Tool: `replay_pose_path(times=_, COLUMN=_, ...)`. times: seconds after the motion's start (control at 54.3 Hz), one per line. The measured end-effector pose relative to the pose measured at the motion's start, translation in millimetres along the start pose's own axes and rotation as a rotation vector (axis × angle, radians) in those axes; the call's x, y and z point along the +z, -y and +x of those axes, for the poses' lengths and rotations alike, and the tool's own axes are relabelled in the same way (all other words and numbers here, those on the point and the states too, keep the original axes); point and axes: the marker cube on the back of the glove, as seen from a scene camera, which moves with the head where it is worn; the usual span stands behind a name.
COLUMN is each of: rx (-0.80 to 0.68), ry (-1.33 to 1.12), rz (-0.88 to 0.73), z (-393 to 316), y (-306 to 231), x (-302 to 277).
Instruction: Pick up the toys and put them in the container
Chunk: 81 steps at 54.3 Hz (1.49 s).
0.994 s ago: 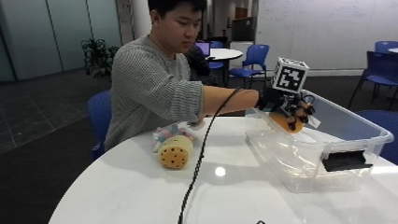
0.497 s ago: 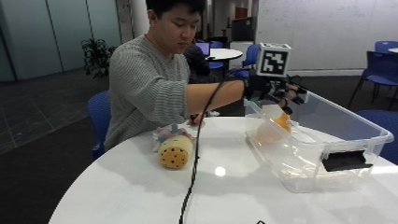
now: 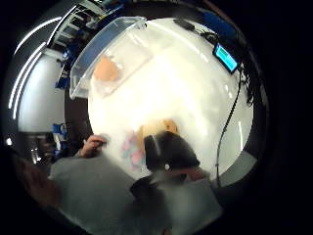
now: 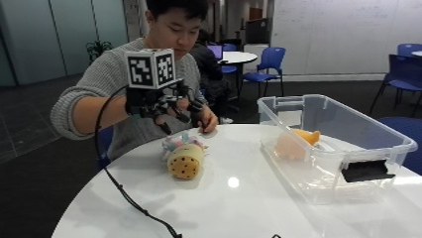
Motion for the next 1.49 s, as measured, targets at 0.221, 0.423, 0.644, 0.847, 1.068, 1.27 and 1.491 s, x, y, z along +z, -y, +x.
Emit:
replay_pose_path(times=0.221, rx=-0.262, ry=0.168, rz=-0.111, z=-97, y=-91, x=53)
replay_pose_path(times=0.423, rx=-0.289, ry=0.169, rz=-0.164, z=-152, y=-106, x=98)
replay_pose_path(times=0.644, rx=-0.217, ry=0.052, rz=-0.228, z=-160, y=-105, x=126)
replay_pose_path(times=0.847, rx=-0.159, ry=-0.124, rz=-0.204, z=-185, y=-110, x=148)
replay_pose_path(times=1.068, rx=-0.124, ry=-0.106, rz=-0.236, z=-197, y=-98, x=179)
replay_pose_path(times=1.27, rx=-0.131, ry=-0.079, rz=-0.157, z=-196, y=-93, x=182)
replay_pose_path(times=1.491, rx=-0.176, ry=-0.023, rz=-0.12, z=-188, y=-86, x=177)
